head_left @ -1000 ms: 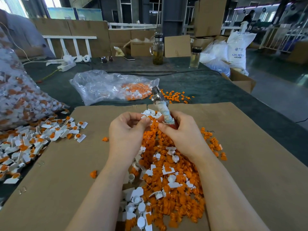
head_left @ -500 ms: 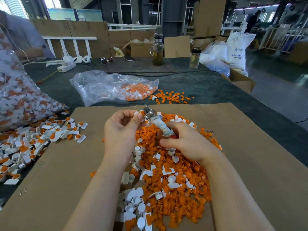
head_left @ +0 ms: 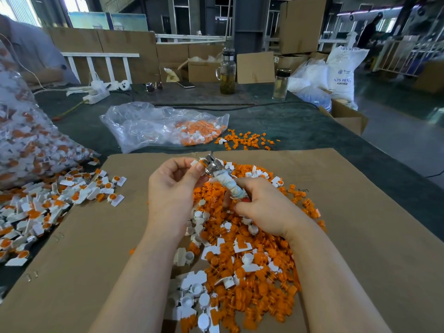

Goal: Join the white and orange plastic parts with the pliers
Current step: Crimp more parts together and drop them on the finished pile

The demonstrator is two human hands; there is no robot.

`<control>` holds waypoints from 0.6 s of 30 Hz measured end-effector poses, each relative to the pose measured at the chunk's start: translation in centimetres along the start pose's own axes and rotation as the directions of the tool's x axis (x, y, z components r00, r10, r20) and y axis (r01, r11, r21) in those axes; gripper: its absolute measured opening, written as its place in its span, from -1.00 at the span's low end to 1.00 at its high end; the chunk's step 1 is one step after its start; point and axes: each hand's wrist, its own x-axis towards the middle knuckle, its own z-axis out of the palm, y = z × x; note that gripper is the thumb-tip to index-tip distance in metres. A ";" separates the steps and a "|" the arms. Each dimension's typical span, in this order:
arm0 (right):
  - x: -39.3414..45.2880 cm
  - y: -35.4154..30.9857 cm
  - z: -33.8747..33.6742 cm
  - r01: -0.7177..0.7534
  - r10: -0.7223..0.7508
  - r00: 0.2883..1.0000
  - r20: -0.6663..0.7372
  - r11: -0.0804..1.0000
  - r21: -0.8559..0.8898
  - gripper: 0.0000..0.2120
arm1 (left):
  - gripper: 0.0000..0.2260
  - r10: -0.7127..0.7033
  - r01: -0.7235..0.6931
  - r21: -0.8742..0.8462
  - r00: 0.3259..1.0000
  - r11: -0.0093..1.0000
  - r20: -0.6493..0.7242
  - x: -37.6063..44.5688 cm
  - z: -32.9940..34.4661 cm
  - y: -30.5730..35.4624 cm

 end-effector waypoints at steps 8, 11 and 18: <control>0.2 -0.1 0.3 -0.006 0.006 1.000 -0.018 0.999 -0.045 -0.84 | -0.95 -0.062 0.062 -0.025 0.998 0.998 0.003 0.3 -0.2 -0.2; 0.5 0.2 0.7 0.001 -0.013 0.995 -0.100 0.993 -0.115 -0.86 | -0.97 -0.166 0.162 -0.126 0.986 0.979 -0.022 0.5 -0.7 -0.3; 0.7 1.3 0.5 -0.093 0.033 0.943 -0.331 0.981 -0.168 -0.93 | -0.86 -0.638 0.329 -0.663 0.711 0.673 -0.295 3.2 -5.4 -0.2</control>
